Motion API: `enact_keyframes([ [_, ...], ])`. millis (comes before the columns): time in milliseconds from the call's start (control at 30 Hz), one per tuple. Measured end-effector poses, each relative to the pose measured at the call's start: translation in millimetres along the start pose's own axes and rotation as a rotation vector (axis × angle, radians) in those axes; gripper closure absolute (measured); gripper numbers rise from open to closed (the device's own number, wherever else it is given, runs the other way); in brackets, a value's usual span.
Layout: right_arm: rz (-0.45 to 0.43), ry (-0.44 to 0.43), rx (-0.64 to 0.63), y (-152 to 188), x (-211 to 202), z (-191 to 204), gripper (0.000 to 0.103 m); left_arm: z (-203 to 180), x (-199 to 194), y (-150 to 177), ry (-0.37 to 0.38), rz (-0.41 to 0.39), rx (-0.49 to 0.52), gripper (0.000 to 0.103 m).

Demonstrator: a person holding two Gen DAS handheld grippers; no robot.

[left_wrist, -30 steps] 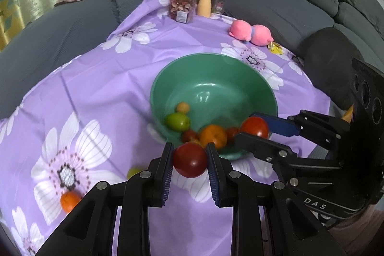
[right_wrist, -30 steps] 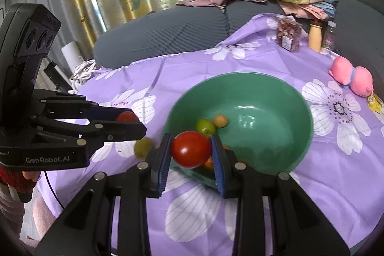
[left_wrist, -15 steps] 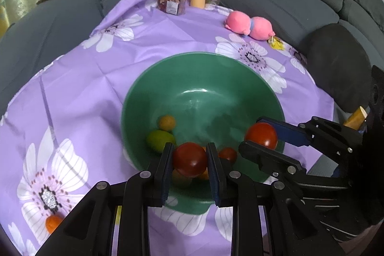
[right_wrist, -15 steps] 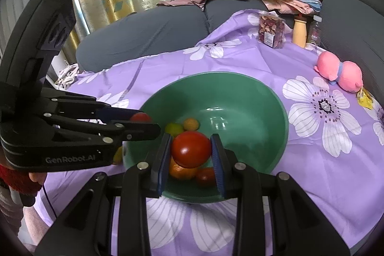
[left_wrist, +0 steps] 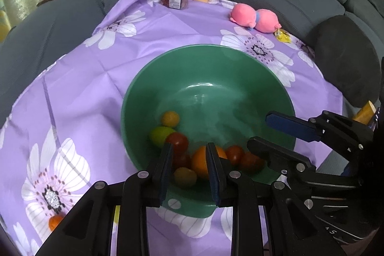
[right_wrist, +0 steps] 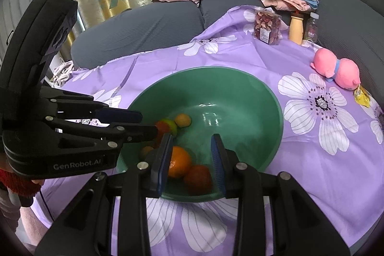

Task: Organize fruits
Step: 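Lower both tomatoes into the bowl and open both tools, then withdraw both open tools from the bowl toward the yellow-green fruit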

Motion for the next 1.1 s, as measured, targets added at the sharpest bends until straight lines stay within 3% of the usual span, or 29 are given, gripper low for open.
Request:
enact_keyframes([
  [233, -0.006, 0.01, 0.005, 4.2, -13.1, 3.5, 0.061, 2.1, -16.3, 11.7, -0.022, -0.012, -0.017, 0.075],
  [300, -0.011, 0.008, -0.002, 5.7, -18.5, 6.6, 0.059, 3.3, -25.3, 18.0, -0.023, -0.025, -0.031, 0.069],
  [367, -0.018, 0.006, -0.009, 6.9, -24.7, 11.0, 0.056, 5.3, -32.1, 22.2, -0.021, -0.036, -0.046, 0.056],
  [467, -0.031, -0.006, -0.023, 8.2, -33.6, 18.6, 0.053, 10.9, -45.0, 32.5, -0.018, -0.052, -0.073, 0.048],
  [733, -0.035, -0.065, -0.072, 13.4, -50.2, 51.5, 0.045, 31.2, -66.4, 62.3, -0.032, -0.075, -0.162, 0.038],
  [867, -0.028, -0.091, -0.102, 15.1, -55.8, 69.0, 0.042, 40.2, -79.5, 77.2, 0.013, -0.106, -0.217, 0.029],
  [1100, -0.014, -0.112, -0.142, 19.1, -59.9, 96.1, 0.04, 58.4, -94.0, 101.3, 0.033, -0.136, -0.29, 0.028],
])
Point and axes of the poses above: each gripper's, at about its wrist camera, not at the fingertips, and x roughly the way its jaws point, z to its left, y to its underside, the point moved 3 cm from there along x, roughly the way its jaws point, and after that the axes turned 6 degrees about y, right-handed, at the moved point
